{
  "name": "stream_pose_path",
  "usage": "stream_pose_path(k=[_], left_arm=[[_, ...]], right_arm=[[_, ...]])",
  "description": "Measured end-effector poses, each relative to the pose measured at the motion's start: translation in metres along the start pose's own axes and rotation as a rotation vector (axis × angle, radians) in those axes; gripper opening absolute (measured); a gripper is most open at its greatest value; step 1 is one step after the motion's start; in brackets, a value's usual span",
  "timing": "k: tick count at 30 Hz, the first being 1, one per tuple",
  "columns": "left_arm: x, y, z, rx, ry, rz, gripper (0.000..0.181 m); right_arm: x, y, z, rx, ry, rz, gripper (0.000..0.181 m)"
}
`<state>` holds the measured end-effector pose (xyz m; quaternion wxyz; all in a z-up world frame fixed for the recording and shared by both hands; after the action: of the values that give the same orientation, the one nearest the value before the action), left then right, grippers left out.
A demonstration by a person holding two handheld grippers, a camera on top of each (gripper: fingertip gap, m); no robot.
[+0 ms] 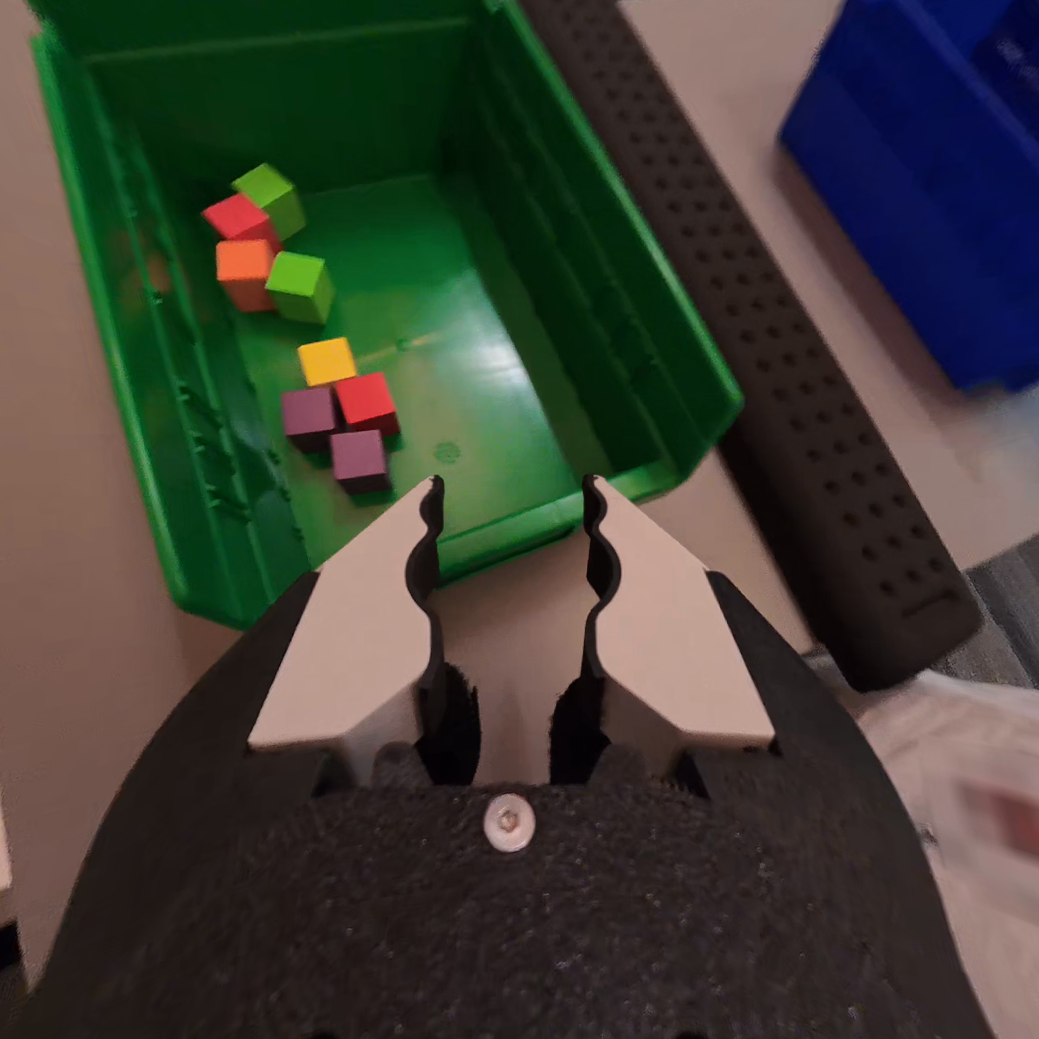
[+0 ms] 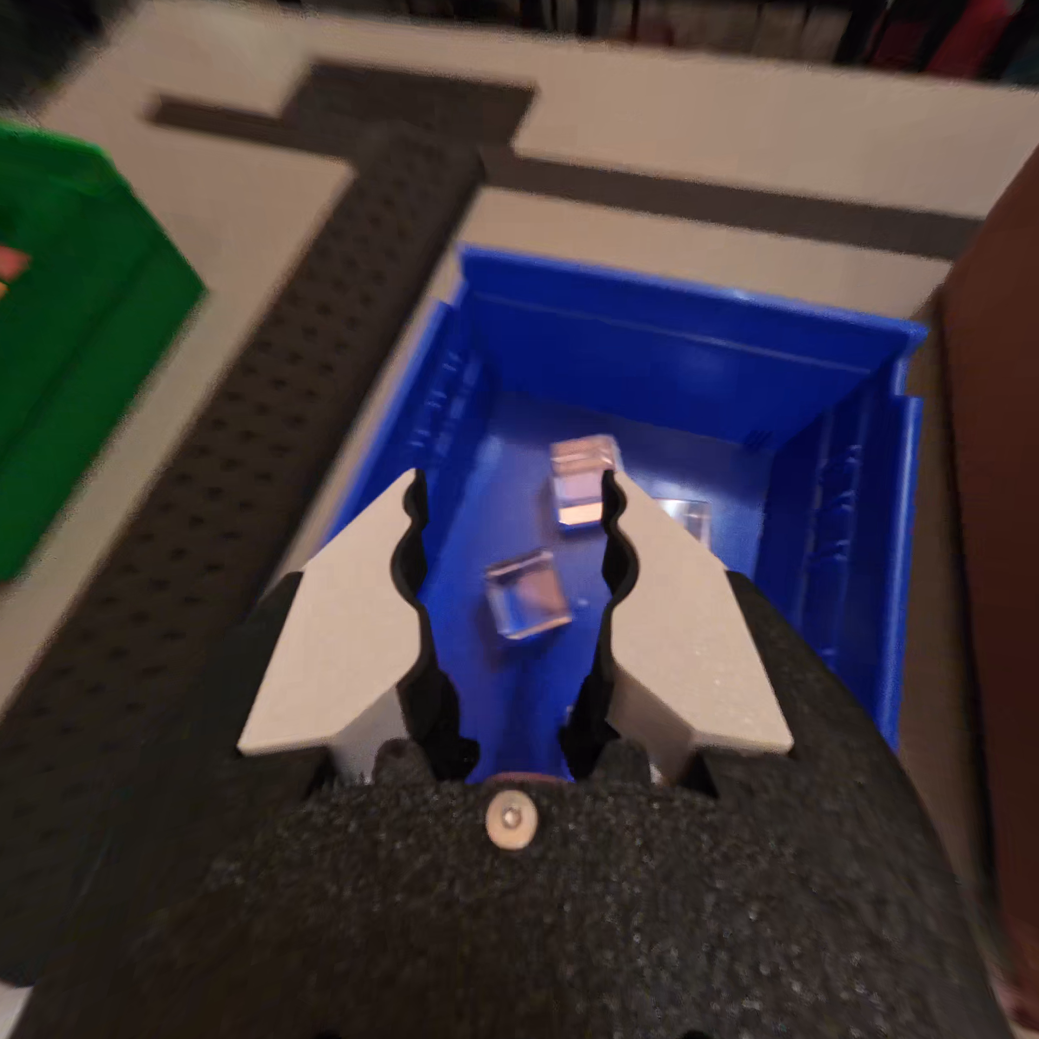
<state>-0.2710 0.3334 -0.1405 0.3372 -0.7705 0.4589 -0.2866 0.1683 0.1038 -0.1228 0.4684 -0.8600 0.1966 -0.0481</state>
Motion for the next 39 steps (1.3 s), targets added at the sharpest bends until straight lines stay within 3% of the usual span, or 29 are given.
stream_pose_path(k=[4,8,12,19,21,22,27,31,33,36,39], left_arm=[[-0.023,-0.008,0.030,-0.123,-0.116,-0.102,0.051],[-0.040,-0.008,0.060,-0.286,-0.276,-0.029,0.051],[-0.045,-0.006,0.083,-0.423,-0.359,0.020,0.051],[-0.054,-0.007,0.107,-0.516,-0.416,0.021,0.048],[-0.057,-0.005,0.110,-0.548,-0.409,0.018,0.042],[-0.058,-0.006,0.111,-0.552,-0.394,0.008,0.031],[-0.066,-0.009,0.107,-0.574,-0.345,-0.026,0.030],[-0.059,-0.027,0.089,-0.492,-0.222,-0.035,0.029],[-0.045,-0.051,0.077,-0.366,-0.065,0.000,0.029],[-0.004,-0.096,0.063,-0.141,0.220,0.139,0.028],[0.057,-0.124,0.078,-0.100,0.497,0.413,0.028]], right_arm=[[-0.066,0.007,-0.054,0.256,-0.200,0.109,0.054],[-0.121,0.035,-0.074,0.248,-0.377,0.128,0.055],[-0.155,0.056,-0.084,0.204,-0.501,0.076,0.055],[-0.179,0.084,-0.093,0.117,-0.646,0.010,0.054],[-0.179,0.086,-0.095,0.114,-0.669,0.031,0.054],[-0.178,0.086,-0.096,0.112,-0.677,0.039,0.054],[-0.170,0.083,-0.095,0.118,-0.689,0.029,0.054],[-0.166,0.079,-0.092,0.122,-0.691,0.027,0.054],[-0.166,0.078,-0.092,0.125,-0.683,0.016,0.054],[-0.166,0.077,-0.092,0.139,-0.684,0.031,0.053],[-0.167,0.081,-0.093,0.138,-0.691,0.046,0.053]])
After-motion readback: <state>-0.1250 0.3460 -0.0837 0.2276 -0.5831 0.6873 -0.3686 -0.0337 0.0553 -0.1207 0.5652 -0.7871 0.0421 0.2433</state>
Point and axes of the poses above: each gripper's, where its closed fingertips meet, z out along the fingers, y out of its underside, x = y × z across the jaws, the point moved 9 cm from there along -z, back along the fingers, and after that the axes turned 4 degrees about x, right-handed, at the moved point
